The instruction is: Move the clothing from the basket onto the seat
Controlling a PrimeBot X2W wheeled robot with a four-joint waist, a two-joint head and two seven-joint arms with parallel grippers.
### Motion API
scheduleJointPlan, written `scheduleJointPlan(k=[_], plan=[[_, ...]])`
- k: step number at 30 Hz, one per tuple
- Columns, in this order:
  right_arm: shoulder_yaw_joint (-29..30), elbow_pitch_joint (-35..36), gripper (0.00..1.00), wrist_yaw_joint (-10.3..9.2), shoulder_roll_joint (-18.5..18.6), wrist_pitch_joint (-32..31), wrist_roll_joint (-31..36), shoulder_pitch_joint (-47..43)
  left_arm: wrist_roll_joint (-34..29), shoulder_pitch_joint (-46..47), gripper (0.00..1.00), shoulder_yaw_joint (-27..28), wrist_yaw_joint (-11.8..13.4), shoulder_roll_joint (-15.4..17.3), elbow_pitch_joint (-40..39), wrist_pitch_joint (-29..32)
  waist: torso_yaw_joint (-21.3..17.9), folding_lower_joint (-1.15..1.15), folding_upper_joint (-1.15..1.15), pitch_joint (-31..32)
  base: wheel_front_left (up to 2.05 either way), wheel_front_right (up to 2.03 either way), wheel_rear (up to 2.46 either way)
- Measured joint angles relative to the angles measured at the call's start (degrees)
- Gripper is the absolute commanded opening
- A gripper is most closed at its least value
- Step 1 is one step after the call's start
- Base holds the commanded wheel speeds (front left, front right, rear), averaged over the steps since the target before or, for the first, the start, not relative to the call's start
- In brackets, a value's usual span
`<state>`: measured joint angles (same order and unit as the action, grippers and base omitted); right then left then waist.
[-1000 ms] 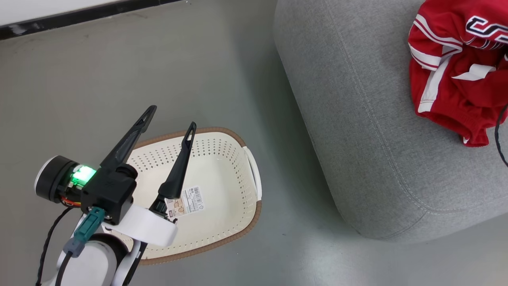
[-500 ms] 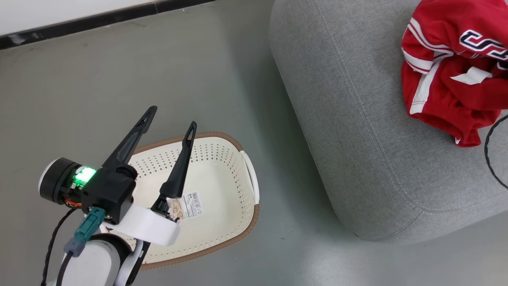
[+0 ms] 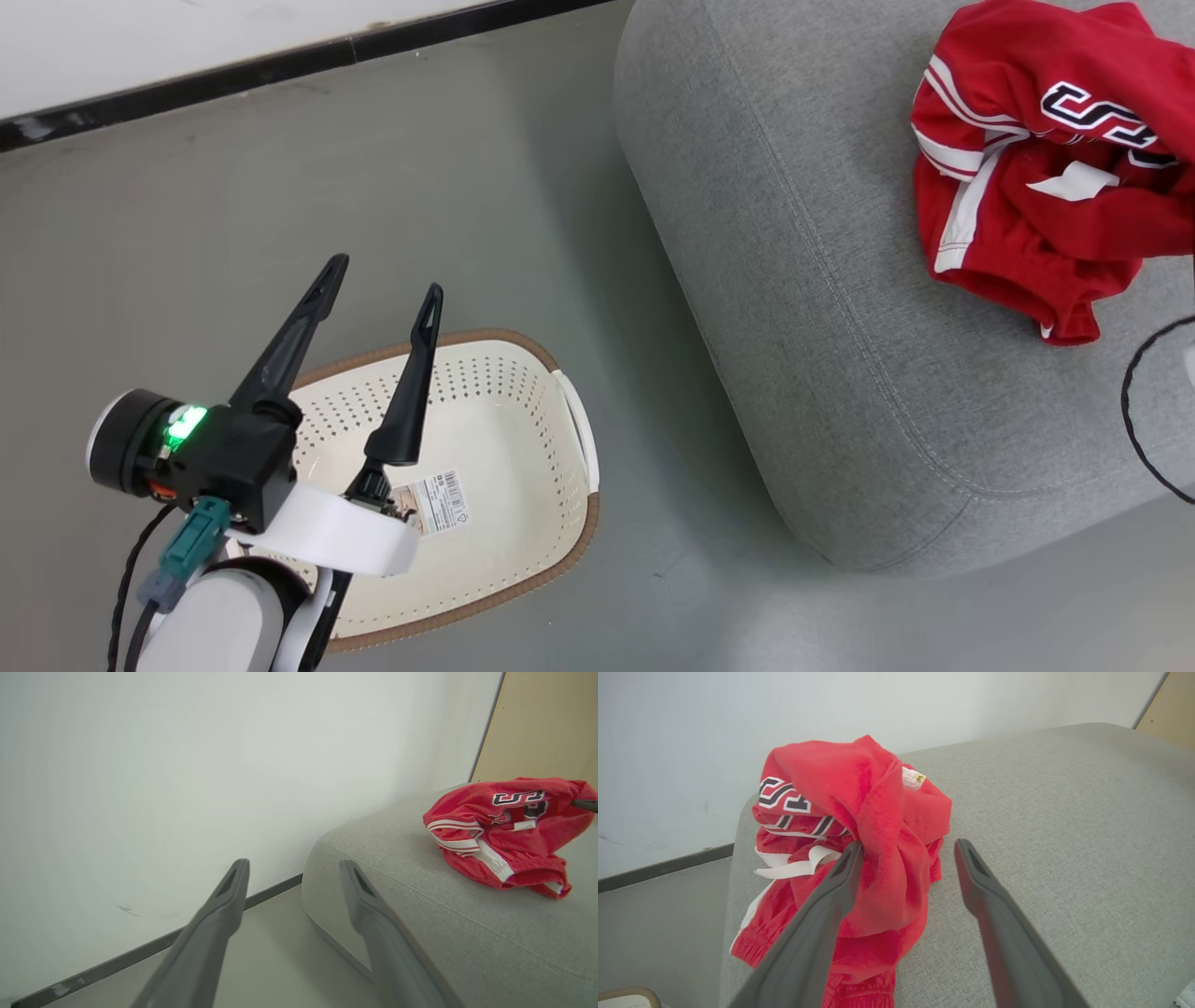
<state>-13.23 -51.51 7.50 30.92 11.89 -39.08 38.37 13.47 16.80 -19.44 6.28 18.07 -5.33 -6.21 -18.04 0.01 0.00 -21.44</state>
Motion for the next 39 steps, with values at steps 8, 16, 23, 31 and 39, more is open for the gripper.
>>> scheduleJointPlan(k=[8,16,23,31,39], plan=[[0.14,5.27,1.0,0.0,2.33,1.24,-0.66,-3.17,0.55,-1.58,1.0,1.68,1.37,-0.25,1.46,-2.18,-0.36,0.0,0.0,1.53,0.0,0.0,0.0],[0.19,11.24,1.0,0.0,3.96,1.78,-0.57,-3.8,1.19,-3.46,1.0,2.57,2.32,-1.08,2.53,-4.24,0.06,0.0,0.0,3.31,0.0,0.0,0.0],[0.18,16.79,1.0,0.0,4.22,1.98,0.63,-4.08,2.69,-5.1,1.0,4.28,3.8,-2.15,3.93,-5.52,1.56,0.0,0.0,5.26,0.0,0.0,0.0],[1.91,20.8,1.0,0.0,1.22,2.3,3.03,-4.03,3.6,-7.89,1.0,6.7,6.31,-3.59,5.02,-6.52,4.83,0.0,0.0,7.92,0.0,0.0,0.0],[1.96,23.3,1.0,0.0,-3.19,2.32,8.16,-4.19,3.63,-9.12,1.0,8.87,8.72,-4.47,6.83,-7.02,8.24,0.0,0.0,10.56,0.0,0.0,0.0]])
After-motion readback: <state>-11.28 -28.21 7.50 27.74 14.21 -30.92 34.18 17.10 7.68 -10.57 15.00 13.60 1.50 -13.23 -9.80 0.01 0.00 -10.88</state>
